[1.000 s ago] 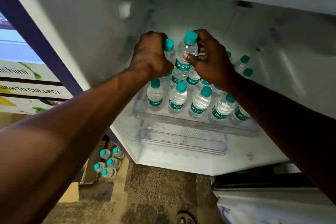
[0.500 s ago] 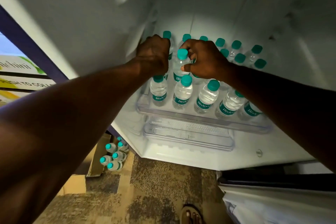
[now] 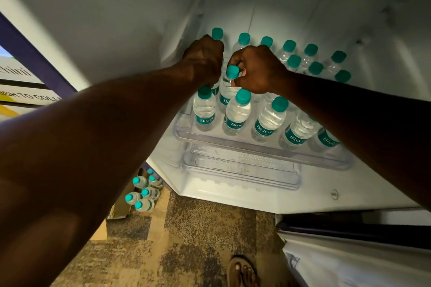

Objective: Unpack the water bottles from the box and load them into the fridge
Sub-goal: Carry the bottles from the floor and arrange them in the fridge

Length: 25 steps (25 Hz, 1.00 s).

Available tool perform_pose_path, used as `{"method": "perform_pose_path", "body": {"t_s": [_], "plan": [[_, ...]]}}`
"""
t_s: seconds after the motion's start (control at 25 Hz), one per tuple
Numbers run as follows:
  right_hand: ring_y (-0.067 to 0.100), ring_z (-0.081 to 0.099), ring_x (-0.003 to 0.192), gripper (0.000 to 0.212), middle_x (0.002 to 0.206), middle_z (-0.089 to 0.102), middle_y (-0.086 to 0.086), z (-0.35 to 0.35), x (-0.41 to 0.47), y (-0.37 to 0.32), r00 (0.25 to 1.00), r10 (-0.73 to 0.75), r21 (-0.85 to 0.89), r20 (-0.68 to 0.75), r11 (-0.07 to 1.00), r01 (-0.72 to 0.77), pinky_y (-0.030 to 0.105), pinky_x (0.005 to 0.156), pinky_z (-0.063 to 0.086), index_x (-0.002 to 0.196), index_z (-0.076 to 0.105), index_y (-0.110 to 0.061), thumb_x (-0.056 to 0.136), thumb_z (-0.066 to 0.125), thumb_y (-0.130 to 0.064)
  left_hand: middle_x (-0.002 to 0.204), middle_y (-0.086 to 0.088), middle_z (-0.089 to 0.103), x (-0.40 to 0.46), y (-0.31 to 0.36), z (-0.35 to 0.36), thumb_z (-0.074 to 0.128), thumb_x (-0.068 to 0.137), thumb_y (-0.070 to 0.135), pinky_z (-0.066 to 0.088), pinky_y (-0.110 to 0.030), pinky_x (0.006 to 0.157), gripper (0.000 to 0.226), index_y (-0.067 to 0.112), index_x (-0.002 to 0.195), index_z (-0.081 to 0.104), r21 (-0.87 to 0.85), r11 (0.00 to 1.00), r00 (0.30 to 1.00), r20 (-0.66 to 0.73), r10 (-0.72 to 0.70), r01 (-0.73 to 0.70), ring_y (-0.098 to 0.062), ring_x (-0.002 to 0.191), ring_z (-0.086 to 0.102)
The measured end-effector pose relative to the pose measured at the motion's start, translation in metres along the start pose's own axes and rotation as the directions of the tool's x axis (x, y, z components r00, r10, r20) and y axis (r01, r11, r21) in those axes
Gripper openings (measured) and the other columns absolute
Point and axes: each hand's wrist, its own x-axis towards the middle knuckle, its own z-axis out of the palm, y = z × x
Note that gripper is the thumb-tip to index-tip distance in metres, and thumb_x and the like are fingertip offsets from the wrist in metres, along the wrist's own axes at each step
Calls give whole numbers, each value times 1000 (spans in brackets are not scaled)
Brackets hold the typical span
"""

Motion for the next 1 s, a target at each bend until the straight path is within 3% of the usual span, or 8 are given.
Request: {"method": "perform_pose_path", "body": {"t_s": [0.12,0.2,0.36,0.56,0.72,0.88,1.0], "plan": [[25,67,107,44,121,71,6,-3,-1,0,1000,-5,10,-25,1000,5,33,100,51,122,70,-10,85,78,-31,119,-8,62,-4,-1,1,83,76,21,51,-33,84,52,13,121,58,-34,998,998,-50,46,-47,-26,106,61],[22,68,108,48,122,71,4,-6,-4,-1,997,20,41,-75,999,-17,27,98,49,123,69,-14,82,81,-36,128,-9,58,-8,2,-7,80,80,19,50,-34,91,55,13,128,55,-68,997,998,-52,19,-22,-27,115,59],[13,68,101,40,116,73,1,-11,-19,-5,966,84,161,-246,986,-45,11,87,42,118,72,-15,83,80,-31,131,-6,57,-31,2,-19,82,79,21,49,-31,96,58,20,131,58,-347,937,991,-104,-86,45,-24,117,60],[6,63,93,31,110,73,-3,4,-58,-29,886,113,288,-449,957,24,2,80,38,112,72,-16,82,77,-24,133,-2,62,-99,-5,-10,71,87,17,40,-18,98,49,20,134,57,-520,848,931,-351,-99,-106,-19,119,59],[9,64,91,32,109,72,-2,26,-101,-68,867,128,359,-482,931,62,21,83,51,113,72,-15,81,75,-19,124,-3,65,-175,-8,14,65,84,8,53,-31,96,44,14,127,62,-605,731,852,-520,-61,-316,-18,110,63],[9,64,87,30,105,72,-7,75,-151,-111,889,194,484,-414,874,34,33,79,55,111,71,-19,81,72,-23,122,2,64,-259,-28,59,64,88,5,53,-28,92,39,15,126,63,-710,666,896,-421,-142,-228,-14,107,63],[10,66,80,28,101,73,-9,126,-185,-145,948,218,556,-233,829,-54,30,73,55,109,70,-22,81,73,-25,119,6,64,-309,-59,109,68,86,7,52,-25,87,43,22,126,63,-756,651,946,-257,-198,-69,-11,100,64]]}}
